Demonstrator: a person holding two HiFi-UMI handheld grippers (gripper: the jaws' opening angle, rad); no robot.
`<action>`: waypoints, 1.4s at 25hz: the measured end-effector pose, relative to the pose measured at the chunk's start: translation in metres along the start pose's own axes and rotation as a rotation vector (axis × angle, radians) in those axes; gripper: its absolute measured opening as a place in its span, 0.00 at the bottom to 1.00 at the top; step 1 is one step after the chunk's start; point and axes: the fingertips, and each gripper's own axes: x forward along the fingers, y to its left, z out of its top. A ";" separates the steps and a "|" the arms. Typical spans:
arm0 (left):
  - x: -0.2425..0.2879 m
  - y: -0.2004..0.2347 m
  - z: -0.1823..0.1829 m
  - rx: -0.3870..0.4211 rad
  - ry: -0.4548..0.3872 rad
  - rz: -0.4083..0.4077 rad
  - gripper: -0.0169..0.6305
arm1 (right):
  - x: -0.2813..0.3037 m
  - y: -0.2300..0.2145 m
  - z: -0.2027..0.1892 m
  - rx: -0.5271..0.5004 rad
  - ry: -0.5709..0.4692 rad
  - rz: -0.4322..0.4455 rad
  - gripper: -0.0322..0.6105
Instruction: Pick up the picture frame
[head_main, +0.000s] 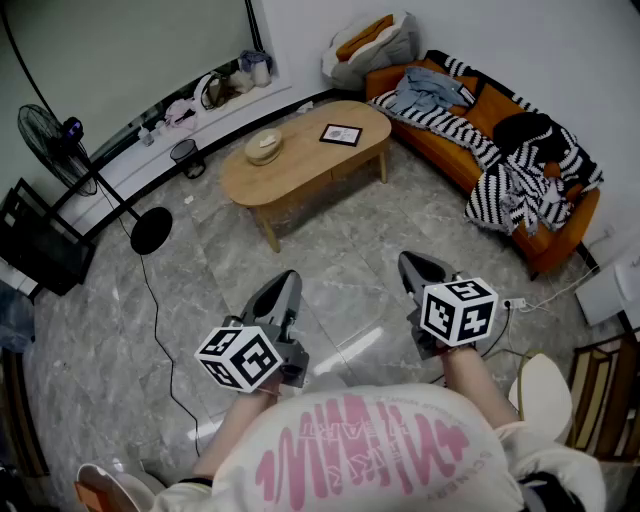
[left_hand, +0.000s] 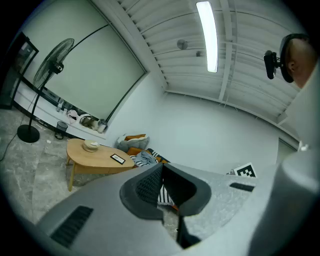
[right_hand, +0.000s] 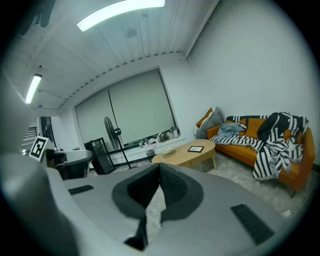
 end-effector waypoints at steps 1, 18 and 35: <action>-0.002 0.001 0.000 -0.002 -0.003 0.004 0.03 | -0.001 0.001 -0.001 0.003 0.000 -0.001 0.06; -0.007 0.020 -0.032 -0.093 0.040 0.052 0.03 | -0.011 -0.011 -0.033 0.037 0.053 -0.035 0.06; 0.134 0.103 0.008 -0.121 0.156 -0.060 0.03 | 0.108 -0.064 -0.008 0.161 0.116 -0.157 0.06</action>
